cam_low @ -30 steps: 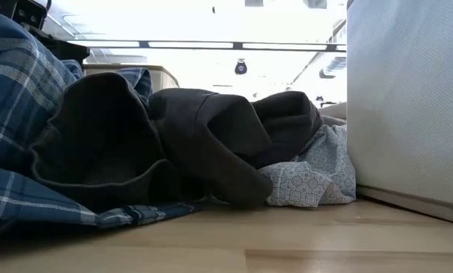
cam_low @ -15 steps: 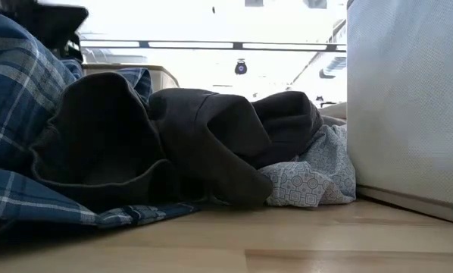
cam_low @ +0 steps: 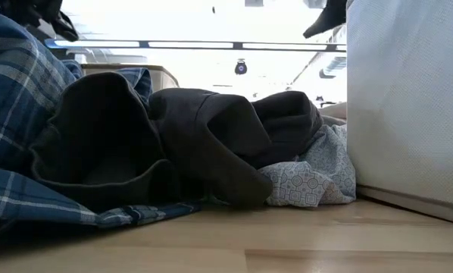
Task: Sort clothes
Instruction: Put the white shirt into the bottom laundry bin
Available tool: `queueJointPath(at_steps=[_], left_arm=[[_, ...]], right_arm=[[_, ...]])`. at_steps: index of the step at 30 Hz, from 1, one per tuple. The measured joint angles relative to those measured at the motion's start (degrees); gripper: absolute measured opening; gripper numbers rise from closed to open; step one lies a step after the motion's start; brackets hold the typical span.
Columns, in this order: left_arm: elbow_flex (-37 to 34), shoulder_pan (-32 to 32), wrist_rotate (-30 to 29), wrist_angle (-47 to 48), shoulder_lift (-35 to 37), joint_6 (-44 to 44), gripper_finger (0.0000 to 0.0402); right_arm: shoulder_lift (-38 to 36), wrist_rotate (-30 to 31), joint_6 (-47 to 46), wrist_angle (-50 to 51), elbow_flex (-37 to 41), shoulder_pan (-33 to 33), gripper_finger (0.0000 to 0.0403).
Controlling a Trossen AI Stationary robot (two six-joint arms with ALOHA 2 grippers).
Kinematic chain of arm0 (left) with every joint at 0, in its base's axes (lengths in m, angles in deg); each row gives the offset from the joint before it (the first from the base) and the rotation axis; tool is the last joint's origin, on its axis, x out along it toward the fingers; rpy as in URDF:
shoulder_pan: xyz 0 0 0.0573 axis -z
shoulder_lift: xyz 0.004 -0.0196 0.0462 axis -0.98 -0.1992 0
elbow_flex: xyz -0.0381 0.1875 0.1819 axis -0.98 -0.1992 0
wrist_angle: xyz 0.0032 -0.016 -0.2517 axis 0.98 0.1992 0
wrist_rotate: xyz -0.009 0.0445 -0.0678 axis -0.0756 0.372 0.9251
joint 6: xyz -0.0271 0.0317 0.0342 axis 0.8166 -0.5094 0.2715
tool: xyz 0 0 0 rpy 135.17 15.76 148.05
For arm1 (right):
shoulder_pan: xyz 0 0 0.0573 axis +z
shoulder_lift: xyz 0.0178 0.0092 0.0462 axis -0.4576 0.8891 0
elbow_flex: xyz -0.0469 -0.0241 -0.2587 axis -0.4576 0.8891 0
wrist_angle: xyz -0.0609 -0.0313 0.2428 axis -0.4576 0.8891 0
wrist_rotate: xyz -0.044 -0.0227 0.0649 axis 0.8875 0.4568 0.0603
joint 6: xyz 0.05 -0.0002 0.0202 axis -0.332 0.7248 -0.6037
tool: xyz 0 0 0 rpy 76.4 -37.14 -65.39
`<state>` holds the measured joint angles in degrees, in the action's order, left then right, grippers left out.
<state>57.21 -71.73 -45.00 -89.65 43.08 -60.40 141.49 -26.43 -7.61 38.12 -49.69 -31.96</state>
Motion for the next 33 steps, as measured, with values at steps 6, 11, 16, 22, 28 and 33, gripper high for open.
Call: queueJointPath(at_steps=[6,11,16,22,28,33], left_arm=[[0.00,0.00,0.02,0.01,-0.01,-2.83,0.0000],[0.00,0.00,0.01,1.92,-0.01,-3.02,0.0000],[0.00,0.00,0.01,2.62,-0.01,-1.65,0.0000],[0.01,0.00,0.05,3.58,-0.01,0.85,0.0000],[0.02,0.00,0.03,3.92,-0.01,2.53,0.0000],[0.02,0.00,0.03,3.94,-0.01,3.67,0.0000]], right_arm=[[11.51,-12.97,-5.40,10.46,-9.94,-10.64,0.0099],[19.33,-18.76,-10.87,16.49,-10.80,-18.55,0.0217],[26.84,-19.54,-16.86,18.54,-9.73,-21.98,0.0311],[30.52,-11.66,-23.37,19.33,-10.23,-19.26,0.0318],[28.79,-11.54,-26.82,20.46,-10.23,-16.03,0.0288],[27.39,-13.36,-27.41,17.21,-10.24,-10.82,0.0280]])
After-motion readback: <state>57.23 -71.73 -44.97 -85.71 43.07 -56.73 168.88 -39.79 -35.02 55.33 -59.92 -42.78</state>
